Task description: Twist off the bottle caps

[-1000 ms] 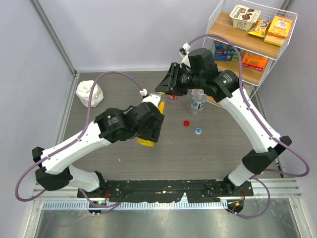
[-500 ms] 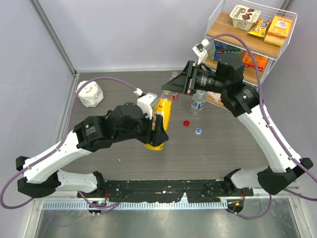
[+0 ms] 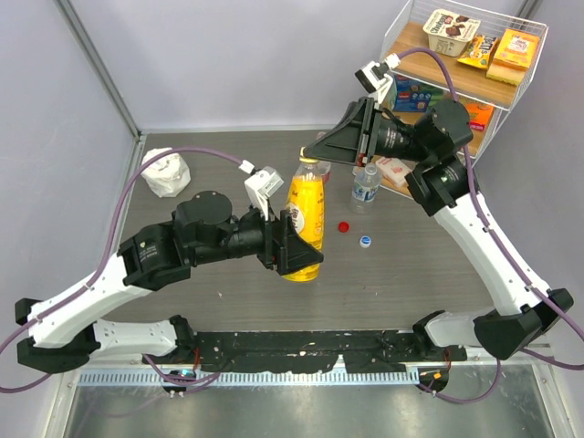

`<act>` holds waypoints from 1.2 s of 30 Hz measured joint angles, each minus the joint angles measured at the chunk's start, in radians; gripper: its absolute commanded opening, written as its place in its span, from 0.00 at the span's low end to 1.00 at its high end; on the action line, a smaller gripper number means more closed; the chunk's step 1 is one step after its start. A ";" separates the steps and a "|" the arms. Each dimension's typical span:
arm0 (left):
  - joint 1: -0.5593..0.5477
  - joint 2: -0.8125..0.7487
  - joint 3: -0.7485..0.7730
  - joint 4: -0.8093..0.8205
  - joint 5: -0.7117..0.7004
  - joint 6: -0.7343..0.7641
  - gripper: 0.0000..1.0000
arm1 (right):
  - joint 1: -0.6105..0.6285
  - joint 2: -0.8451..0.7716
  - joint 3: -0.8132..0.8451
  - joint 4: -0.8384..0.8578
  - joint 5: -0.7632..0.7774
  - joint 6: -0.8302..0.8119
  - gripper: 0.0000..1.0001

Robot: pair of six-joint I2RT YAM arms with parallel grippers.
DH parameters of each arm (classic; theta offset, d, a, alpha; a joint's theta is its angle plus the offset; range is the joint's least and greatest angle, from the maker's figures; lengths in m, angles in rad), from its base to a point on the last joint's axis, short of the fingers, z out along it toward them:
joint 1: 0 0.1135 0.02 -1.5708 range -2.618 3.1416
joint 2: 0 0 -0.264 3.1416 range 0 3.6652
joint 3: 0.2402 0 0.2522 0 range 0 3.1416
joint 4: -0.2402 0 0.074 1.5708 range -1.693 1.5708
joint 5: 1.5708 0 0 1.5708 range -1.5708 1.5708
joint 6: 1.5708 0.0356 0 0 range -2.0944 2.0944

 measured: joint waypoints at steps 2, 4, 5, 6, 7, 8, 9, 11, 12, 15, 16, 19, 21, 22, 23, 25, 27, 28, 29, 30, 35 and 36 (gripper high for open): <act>-0.003 -0.008 -0.009 0.020 0.007 -0.001 0.00 | 0.000 -0.002 -0.001 0.024 -0.010 0.017 0.03; -0.004 -0.015 -0.019 0.032 0.014 -0.001 0.00 | -0.003 -0.004 -0.001 0.027 -0.015 0.022 0.18; -0.004 -0.017 -0.022 0.036 0.014 -0.001 0.00 | -0.005 -0.006 -0.001 0.022 -0.014 0.020 0.32; -0.004 -0.018 -0.026 0.040 0.014 -0.001 0.00 | -0.007 -0.008 -0.001 0.011 -0.013 0.016 0.42; -0.004 -0.020 -0.032 0.042 0.014 -0.003 0.00 | -0.009 -0.009 -0.001 -0.002 -0.011 0.008 0.62; -0.004 -0.021 -0.037 0.042 0.013 -0.004 0.00 | -0.012 -0.011 -0.001 -0.024 -0.006 0.000 0.67; -0.004 -0.021 -0.041 0.037 0.011 -0.007 0.00 | -0.013 -0.014 0.000 -0.048 0.002 0.001 0.80; -0.004 -0.021 -0.058 0.008 0.003 -0.011 0.00 | -0.019 -0.015 0.014 -0.078 0.023 -0.009 0.88; -0.004 -0.019 -0.066 -0.003 -0.001 -0.017 0.00 | -0.023 -0.015 0.023 -0.100 0.037 -0.016 0.90; -0.004 -0.010 -0.076 -0.064 -0.019 -0.023 0.00 | -0.030 -0.015 0.070 -0.169 0.081 -0.047 0.93; -0.004 -0.007 -0.076 -0.081 -0.027 -0.023 0.00 | -0.031 -0.015 0.094 -0.208 0.098 -0.071 0.96; -0.004 -0.001 -0.075 -0.115 -0.064 -0.022 0.00 | -0.032 -0.002 0.182 -0.350 0.162 -0.163 0.96; -0.004 0.006 -0.070 -0.142 -0.094 -0.021 0.00 | -0.031 0.018 0.249 -0.456 0.217 -0.226 0.96; -0.004 0.013 -0.064 -0.160 -0.117 -0.020 0.00 | -0.031 0.034 0.290 -0.516 0.253 -0.262 0.96; -0.004 0.024 -0.055 -0.182 -0.142 -0.020 0.00 | -0.030 0.053 0.335 -0.580 0.295 -0.295 0.96; -0.004 0.056 -0.026 -0.232 -0.200 -0.022 0.00 | -0.031 0.095 0.415 -0.686 0.375 -0.349 0.96; -0.004 0.100 0.013 -0.288 -0.262 -0.023 0.00 | -0.031 0.149 0.507 -0.816 0.479 -0.390 0.96; -0.004 0.124 0.034 -0.311 -0.292 -0.023 0.00 | -0.031 0.177 0.547 -0.877 0.531 -0.403 0.96; -0.004 0.149 0.052 -0.330 -0.319 -0.024 0.00 | -0.031 0.202 0.583 -0.933 0.580 -0.415 0.95; -0.004 0.173 0.071 -0.351 -0.344 -0.023 0.00 | -0.031 0.229 0.615 -0.988 0.624 -0.422 0.96; -0.004 0.280 0.164 -0.436 -0.430 -0.024 0.00 | -0.019 0.318 0.696 -1.181 0.784 -0.438 0.96; -0.004 0.294 0.175 -0.446 -0.439 -0.026 0.00 | -0.009 0.325 0.696 -1.209 0.812 -0.439 0.95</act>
